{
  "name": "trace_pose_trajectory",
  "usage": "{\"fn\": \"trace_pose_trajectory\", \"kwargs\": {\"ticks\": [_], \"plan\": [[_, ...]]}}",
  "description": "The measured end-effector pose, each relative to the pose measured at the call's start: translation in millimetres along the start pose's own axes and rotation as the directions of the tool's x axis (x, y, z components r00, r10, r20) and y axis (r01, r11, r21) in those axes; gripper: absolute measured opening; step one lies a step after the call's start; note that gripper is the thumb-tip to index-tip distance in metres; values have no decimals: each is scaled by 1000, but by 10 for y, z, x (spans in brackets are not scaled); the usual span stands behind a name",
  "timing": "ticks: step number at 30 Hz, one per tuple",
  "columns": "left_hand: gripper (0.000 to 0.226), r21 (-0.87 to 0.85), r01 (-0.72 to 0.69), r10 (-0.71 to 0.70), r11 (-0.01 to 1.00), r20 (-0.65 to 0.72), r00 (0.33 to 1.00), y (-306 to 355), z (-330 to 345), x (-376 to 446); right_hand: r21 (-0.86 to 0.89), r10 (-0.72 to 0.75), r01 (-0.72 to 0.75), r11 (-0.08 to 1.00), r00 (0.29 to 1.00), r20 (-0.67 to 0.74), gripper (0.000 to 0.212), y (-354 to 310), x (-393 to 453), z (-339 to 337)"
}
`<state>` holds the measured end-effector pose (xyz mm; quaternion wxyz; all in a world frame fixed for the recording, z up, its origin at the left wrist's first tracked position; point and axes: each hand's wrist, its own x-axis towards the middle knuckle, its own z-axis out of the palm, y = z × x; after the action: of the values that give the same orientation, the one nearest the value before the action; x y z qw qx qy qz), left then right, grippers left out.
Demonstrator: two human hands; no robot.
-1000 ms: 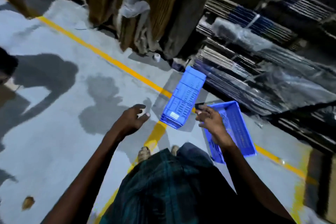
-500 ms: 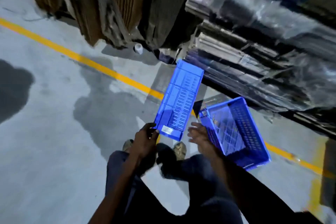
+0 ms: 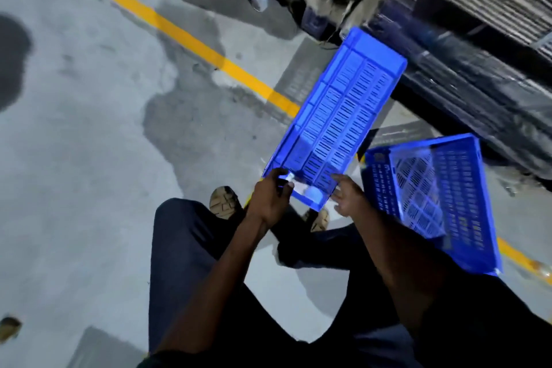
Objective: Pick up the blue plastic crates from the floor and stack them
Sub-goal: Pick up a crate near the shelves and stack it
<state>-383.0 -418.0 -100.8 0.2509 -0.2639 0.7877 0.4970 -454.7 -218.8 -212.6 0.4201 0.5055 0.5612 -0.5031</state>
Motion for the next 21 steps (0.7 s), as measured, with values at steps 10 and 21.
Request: {"fn": "trace_pose_trajectory", "kwargs": {"ticks": [10,21], "plan": [[35,-69,16,-24,997,-117,993,28,-305,-274,-266,-340,303,915,934,-108,29,124,2,826],[44,-210,-60,-18,976,-350,936,247,-1177,-955,-88,-439,441,893,897,48,16,-448,-1682,930]]}}
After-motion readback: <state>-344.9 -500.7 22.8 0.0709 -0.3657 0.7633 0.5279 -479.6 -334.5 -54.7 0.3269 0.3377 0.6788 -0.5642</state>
